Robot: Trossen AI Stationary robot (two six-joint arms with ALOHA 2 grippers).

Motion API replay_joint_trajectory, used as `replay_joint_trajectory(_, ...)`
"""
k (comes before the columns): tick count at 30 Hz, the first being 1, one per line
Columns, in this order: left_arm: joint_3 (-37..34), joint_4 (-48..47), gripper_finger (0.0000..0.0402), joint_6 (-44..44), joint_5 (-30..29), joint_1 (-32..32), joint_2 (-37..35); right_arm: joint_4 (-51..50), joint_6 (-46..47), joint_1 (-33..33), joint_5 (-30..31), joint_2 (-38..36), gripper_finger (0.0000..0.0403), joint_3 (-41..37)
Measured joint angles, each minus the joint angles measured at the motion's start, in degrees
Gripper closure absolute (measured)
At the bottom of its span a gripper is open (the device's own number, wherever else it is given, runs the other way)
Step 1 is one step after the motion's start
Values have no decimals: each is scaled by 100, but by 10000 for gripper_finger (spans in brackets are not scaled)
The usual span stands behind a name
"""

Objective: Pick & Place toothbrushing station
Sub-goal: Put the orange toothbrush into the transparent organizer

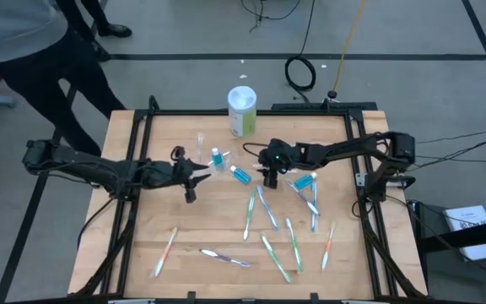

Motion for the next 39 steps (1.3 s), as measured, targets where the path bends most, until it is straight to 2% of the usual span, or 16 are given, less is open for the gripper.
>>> replay_joint_trajectory(12,-203,108,270,-958,-66,-319,47,126,2,-337,-337,772,231,5)
replay_joint_trajectory(19,-203,102,270,-951,-374,-509,49,78,-13,-333,-303,802,306,5)
replay_joint_trajectory(25,-203,121,270,-1140,-391,-522,47,74,-7,-333,-299,805,376,0)
replay_joint_trajectory(28,-203,124,270,-1221,-390,-522,47,39,5,-331,-305,667,393,-11)
replay_joint_trajectory(32,-203,124,270,-1228,-391,-522,49,121,7,-316,-285,323,384,-30)
replay_joint_trajectory(39,-199,124,270,-1210,-393,-523,48,1173,9,-313,-299,-300,396,-20)
